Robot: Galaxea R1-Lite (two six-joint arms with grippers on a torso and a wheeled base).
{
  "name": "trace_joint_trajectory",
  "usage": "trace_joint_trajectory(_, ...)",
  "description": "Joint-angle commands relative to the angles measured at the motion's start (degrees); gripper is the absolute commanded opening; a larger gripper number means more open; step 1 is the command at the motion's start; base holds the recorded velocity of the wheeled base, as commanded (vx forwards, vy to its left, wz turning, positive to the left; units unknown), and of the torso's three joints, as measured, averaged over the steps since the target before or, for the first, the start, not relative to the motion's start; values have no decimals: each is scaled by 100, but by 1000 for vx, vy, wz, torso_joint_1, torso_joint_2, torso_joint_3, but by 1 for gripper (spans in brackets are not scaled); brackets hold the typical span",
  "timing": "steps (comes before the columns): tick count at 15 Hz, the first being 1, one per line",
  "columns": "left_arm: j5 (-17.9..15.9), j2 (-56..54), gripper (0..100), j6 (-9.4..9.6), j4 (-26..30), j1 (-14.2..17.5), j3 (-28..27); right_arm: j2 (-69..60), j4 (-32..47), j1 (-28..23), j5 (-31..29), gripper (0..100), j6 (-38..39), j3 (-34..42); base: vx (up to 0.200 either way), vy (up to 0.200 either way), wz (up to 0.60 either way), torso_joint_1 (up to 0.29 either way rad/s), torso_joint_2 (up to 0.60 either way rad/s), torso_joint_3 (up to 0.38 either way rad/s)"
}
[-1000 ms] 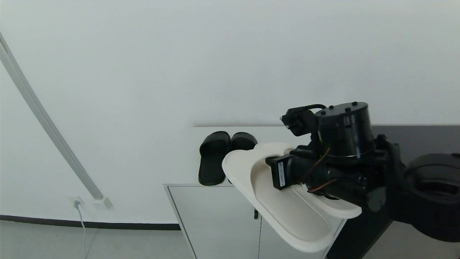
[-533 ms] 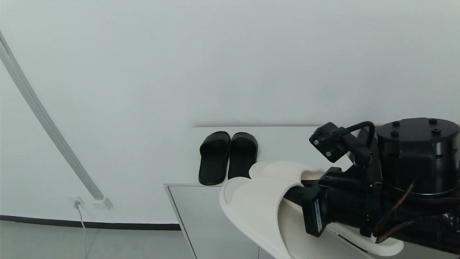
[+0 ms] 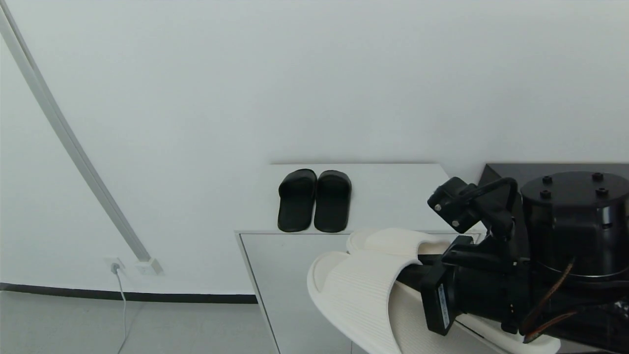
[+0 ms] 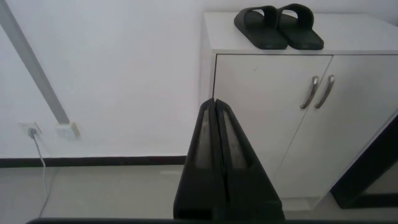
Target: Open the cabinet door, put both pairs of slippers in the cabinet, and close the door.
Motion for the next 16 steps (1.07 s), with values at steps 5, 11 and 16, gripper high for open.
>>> trace_joint_trajectory(5,5,-2,0,7,0,1,0,161,-67,-114,0,0,-113,67,-40,0,0,0,0,0)
trace_joint_trajectory(11,-4,6,0,16,0,1,0,319,-392,-211,-17,0,-122,173,0,0,0,0,0,0)
trace_joint_trajectory(16,-4,6,0,7,0,1,0,381,-489,-308,-17,0,-113,190,0,0,0,-97,217,117)
